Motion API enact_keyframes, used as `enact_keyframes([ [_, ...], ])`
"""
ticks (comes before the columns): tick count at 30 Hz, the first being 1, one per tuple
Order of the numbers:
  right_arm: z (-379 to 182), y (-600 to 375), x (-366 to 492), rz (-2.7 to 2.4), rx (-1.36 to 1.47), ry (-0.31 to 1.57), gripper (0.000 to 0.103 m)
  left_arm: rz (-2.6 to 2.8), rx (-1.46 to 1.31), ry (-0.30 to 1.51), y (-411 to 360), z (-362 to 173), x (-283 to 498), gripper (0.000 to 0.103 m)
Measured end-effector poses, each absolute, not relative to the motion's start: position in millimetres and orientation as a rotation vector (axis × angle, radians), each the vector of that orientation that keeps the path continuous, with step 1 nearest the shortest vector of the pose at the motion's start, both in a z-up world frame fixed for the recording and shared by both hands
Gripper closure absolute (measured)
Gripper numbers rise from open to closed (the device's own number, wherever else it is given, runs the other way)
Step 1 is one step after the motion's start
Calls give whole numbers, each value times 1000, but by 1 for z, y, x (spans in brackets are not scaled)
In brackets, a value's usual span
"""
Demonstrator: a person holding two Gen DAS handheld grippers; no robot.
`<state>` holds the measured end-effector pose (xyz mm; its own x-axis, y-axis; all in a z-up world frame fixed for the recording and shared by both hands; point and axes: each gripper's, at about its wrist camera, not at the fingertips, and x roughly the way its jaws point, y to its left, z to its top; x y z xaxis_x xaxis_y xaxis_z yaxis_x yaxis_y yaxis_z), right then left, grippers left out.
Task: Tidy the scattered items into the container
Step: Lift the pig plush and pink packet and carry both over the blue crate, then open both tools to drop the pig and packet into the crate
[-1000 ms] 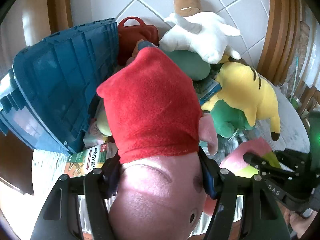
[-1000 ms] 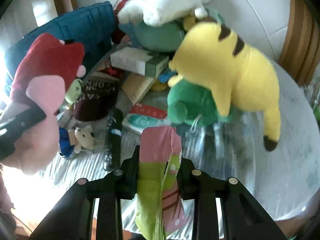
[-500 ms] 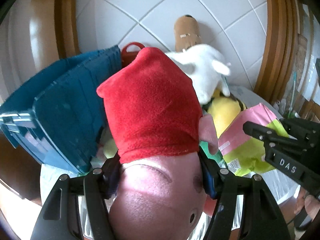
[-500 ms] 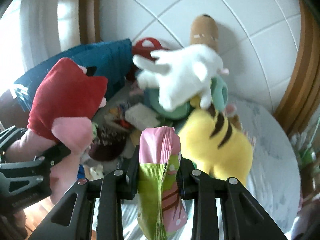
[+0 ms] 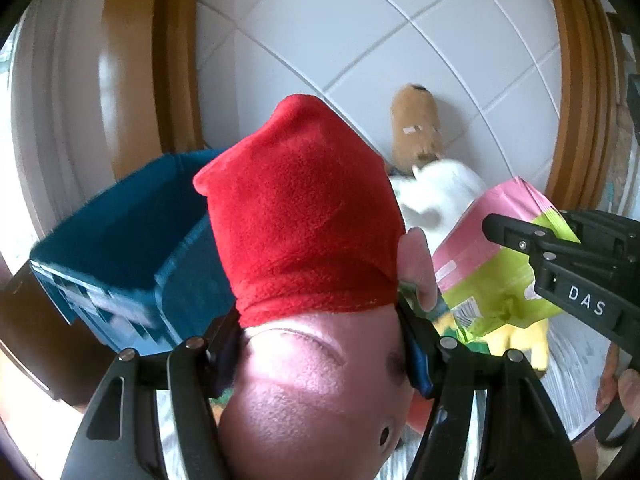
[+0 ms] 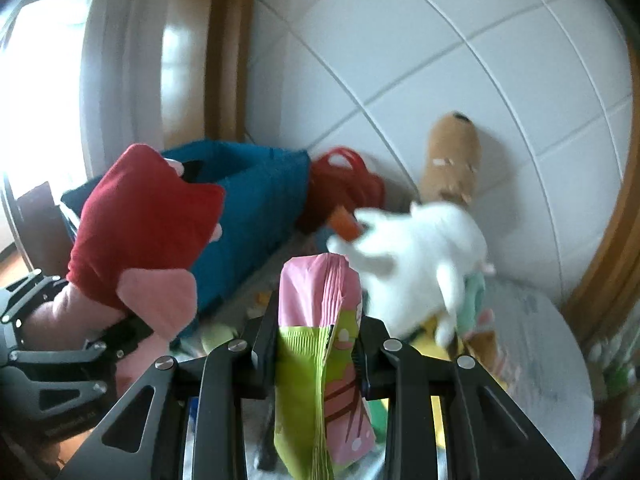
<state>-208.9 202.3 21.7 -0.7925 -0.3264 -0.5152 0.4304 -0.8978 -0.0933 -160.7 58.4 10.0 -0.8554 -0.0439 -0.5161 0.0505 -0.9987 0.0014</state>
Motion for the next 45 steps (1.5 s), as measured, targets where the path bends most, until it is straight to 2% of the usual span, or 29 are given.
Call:
enact_keyframes([
  [10, 92, 83, -245, -2586, 498, 259, 74, -2932, 671, 17, -59, 73, -197, 38],
  [17, 124, -29, -262, -2498, 396, 229, 74, -2846, 650, 6, -159, 91, -212, 38],
  [24, 100, -117, -280, -2415, 449, 251, 74, -2769, 719, 50, -243, 72, -224, 38],
  [29, 76, -142, -293, -2426, 504, 242, 74, -2783, 743, 50, -268, 55, -236, 37],
  [31, 68, -143, -297, -2449, 520, 221, 72, -2804, 754, 41, -273, 49, -243, 27],
  [34, 54, -135, -305, -2467, 571, 172, 60, -2804, 763, 31, -280, 43, -249, 13],
  [36, 44, -132, -308, -2472, 623, 170, 42, -2802, 768, 38, -280, 41, -251, 3],
  [37, 40, -130, -309, -2471, 642, 164, 37, -2805, 770, 46, -279, 41, -252, 0],
  [38, 36, -128, -309, -2478, 647, 156, 27, -2808, 768, 44, -278, 40, -252, 0],
  [39, 34, -126, -308, -2499, 634, 156, 9, -2808, 772, 37, -276, 39, -253, 0],
  [40, 33, -125, -307, -2512, 621, 166, 2, -2807, 777, 31, -274, 38, -253, 0],
  [45, 40, -125, -295, -2521, 577, 199, 0, -2792, 795, 39, -277, 33, -253, 0],
])
